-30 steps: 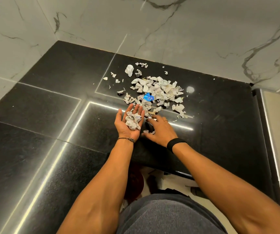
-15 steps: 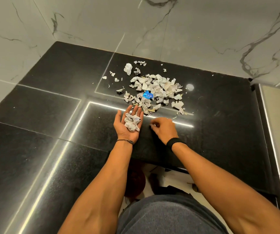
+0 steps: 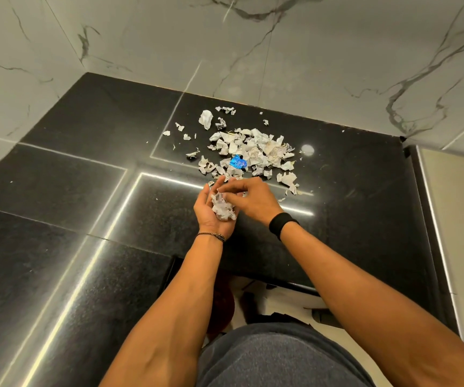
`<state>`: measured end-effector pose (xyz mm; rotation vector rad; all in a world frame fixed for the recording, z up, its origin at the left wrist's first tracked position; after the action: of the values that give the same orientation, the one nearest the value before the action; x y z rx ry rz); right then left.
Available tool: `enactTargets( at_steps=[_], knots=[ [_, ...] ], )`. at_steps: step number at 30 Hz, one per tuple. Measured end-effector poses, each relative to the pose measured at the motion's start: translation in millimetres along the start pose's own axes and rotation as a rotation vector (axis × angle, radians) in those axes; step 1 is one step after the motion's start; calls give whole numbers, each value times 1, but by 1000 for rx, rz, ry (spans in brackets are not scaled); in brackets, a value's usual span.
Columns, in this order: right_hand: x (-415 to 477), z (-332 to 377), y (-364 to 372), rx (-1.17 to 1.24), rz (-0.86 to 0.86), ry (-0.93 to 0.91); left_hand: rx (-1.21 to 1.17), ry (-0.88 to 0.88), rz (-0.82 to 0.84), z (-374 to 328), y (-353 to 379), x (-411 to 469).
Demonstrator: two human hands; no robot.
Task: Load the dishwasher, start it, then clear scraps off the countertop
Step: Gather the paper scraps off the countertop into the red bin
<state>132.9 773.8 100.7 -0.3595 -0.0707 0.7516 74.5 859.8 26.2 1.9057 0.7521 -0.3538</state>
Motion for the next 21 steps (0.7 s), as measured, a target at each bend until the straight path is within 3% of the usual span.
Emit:
enactTargets(
  at_steps=[8,14,17,21],
  knots=[
    [7,-14,-37,-66,-179,58,-85,-13,13,3,1,7],
    [-3,-68,-60,-638,27,241,-105,-23,16,5,3,14],
    [-13,-84,-65,-666,-10,291,-98,-38,14,9,5,17],
    [-16,-83,-59,-650,-30,227,-91,-55,11,15,8,19]
  ],
)
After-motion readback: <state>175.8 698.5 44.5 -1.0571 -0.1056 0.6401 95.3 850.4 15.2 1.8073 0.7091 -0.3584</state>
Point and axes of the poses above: each hand's wrist, its own x-axis towards the middle knuckle, its own y-axis out of the palm, z = x × y, the point moved 3 cm from there along x, towards the middle knuckle, and after that the axes turned 9 degrees about x, right-handed, at the moved point
